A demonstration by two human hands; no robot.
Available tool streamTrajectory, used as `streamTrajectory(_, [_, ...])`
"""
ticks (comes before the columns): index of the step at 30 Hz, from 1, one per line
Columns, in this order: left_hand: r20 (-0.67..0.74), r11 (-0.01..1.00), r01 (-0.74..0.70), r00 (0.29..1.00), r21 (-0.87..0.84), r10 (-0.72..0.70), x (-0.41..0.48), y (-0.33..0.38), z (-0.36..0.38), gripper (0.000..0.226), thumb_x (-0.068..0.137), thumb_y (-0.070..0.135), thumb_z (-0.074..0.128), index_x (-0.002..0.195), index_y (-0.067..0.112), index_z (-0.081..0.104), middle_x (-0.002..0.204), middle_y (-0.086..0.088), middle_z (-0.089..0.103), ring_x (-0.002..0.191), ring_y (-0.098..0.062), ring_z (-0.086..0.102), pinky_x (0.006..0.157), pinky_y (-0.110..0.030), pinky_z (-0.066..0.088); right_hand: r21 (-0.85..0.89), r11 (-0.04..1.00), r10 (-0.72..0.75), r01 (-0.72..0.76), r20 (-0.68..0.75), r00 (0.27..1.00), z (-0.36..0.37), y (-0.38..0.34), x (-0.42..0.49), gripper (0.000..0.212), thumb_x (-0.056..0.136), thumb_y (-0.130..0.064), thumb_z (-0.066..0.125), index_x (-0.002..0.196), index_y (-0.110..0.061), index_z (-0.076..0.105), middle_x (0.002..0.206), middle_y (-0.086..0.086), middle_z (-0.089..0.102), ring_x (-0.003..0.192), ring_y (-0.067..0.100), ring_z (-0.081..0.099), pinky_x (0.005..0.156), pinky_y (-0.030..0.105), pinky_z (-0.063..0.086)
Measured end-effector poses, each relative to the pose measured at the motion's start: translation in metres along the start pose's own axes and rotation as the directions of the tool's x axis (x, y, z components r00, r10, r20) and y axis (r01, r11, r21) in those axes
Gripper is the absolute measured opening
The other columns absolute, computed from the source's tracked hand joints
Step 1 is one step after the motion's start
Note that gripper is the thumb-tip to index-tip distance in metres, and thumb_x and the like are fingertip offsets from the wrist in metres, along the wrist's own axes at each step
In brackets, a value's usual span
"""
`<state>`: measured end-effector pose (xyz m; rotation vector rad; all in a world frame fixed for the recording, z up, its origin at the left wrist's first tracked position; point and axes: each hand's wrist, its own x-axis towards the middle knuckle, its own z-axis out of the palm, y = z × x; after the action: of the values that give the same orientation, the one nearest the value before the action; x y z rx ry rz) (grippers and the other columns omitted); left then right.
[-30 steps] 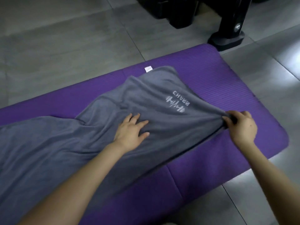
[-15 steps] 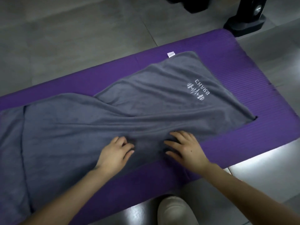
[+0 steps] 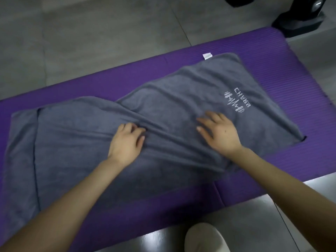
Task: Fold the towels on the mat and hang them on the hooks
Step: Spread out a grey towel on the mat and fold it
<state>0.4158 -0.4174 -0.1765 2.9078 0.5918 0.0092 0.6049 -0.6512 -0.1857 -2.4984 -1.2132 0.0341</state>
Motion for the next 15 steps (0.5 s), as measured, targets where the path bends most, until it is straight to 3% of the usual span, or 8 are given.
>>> streamTrajectory(4, [0.021,0.991,0.130,0.991,0.009,-0.130,0.061,0.003,-0.002,0.042,0.084,0.031,0.042,0.108,0.006,0.066,0.109,-0.022,0.061,0.095,-0.042,0.056,0.086,-0.044,0.047,-0.063,0.991,0.121,-0.119,0.031,0.992,0.009,0.015,0.077,0.053,0.088,-0.046,0.037,0.121,-0.012,0.062,0.127,0.021,0.057,0.115,0.041,0.053,0.094,0.052,0.046])
streamTrajectory(7, [0.032,0.997,0.053,0.998,0.056,-0.055,0.090,0.011,0.002,0.045,0.086,0.035,0.037,0.110,0.010,0.067,0.117,-0.016,0.063,0.101,-0.037,0.058,0.086,-0.046,0.048,-0.150,0.975,0.181,-0.161,0.136,0.974,0.017,0.025,0.123,0.055,0.096,-0.047,0.035,0.142,-0.019,0.039,0.150,0.016,0.032,0.140,0.034,0.024,0.114,0.050,0.016])
streamTrajectory(10, [0.037,0.997,-0.045,0.998,0.057,0.043,0.112,0.021,0.013,0.053,0.089,0.039,0.030,0.112,0.009,0.067,0.121,-0.014,0.063,0.109,-0.034,0.059,0.094,-0.044,0.045,-0.218,0.965,0.188,-0.146,0.187,0.964,0.028,0.038,0.157,0.055,0.098,-0.048,0.029,0.148,-0.027,0.025,0.157,0.010,0.018,0.145,0.027,0.010,0.116,0.051,0.003])
streamTrajectory(13, [0.139,0.999,0.040,0.989,0.024,-0.043,0.134,0.031,0.023,0.062,0.094,0.050,0.016,0.138,0.016,0.043,0.148,-0.010,0.035,0.138,-0.031,0.029,0.113,-0.041,0.023,-0.262,0.955,0.212,-0.142,0.260,0.942,0.040,0.057,0.170,0.053,0.097,-0.052,0.019,0.148,-0.035,0.019,0.159,0.003,0.010,0.146,0.022,0.003,0.115,0.055,-0.002])
streamTrajectory(15, [0.193,0.997,0.072,0.978,0.035,-0.078,0.149,0.030,0.033,0.057,0.097,0.050,0.016,0.147,0.023,0.023,0.157,-0.004,0.012,0.145,-0.027,0.007,0.118,-0.042,0.006,-0.307,0.943,0.211,-0.128,0.256,0.943,0.043,0.071,0.173,0.053,0.096,-0.055,0.014,0.147,-0.041,0.013,0.159,-0.001,0.005,0.146,0.019,0.000,0.114,0.057,-0.004])
